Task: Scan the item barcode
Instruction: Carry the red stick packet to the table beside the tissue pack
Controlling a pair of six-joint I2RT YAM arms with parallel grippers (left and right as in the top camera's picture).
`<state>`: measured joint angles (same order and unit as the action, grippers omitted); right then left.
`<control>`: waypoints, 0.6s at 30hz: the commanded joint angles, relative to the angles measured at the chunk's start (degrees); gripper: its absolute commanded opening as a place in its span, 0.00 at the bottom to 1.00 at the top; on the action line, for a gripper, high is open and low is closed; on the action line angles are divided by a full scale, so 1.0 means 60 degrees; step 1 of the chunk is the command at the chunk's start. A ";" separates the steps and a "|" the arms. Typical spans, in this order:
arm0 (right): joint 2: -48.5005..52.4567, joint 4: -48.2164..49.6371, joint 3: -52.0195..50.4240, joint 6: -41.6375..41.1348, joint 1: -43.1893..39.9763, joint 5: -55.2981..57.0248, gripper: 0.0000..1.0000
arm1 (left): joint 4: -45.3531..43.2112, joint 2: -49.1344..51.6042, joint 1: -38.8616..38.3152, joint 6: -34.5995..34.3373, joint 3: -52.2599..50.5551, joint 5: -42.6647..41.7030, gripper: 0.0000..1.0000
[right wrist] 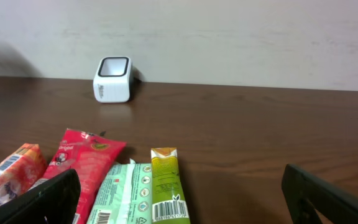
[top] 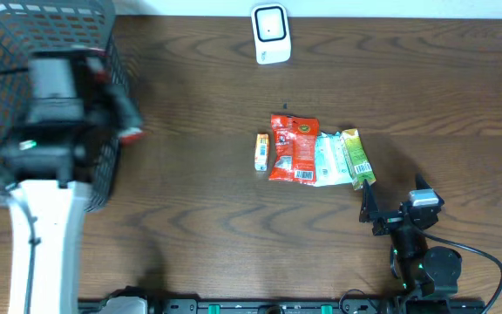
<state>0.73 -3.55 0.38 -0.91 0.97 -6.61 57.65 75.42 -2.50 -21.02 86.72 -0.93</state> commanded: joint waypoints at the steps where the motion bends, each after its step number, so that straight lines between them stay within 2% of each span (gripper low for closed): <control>1: -0.0040 -0.0029 -0.0011 -0.0127 -0.0102 0.0022 0.99 | -0.0291 0.0710 -0.1370 -0.0714 -0.0860 0.0011 0.10; 4: -0.0040 -0.0029 -0.0011 -0.0127 -0.0102 0.0022 0.99 | -0.1060 0.1530 -0.2528 -0.1005 -0.1450 0.0011 0.10; 10: -0.0040 -0.0029 -0.0011 -0.0124 -0.0102 0.0022 0.99 | -0.2131 0.3559 -0.4014 -0.1304 -0.1650 0.0011 0.10; 18: -0.0040 -0.0029 -0.0011 -0.0127 -0.0102 0.0022 0.99 | -0.2965 0.5497 -0.4579 -0.1523 -0.1650 0.0080 0.10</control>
<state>0.73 -3.55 0.38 -0.89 0.97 -6.61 40.42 106.89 -30.28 -28.60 77.10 -1.21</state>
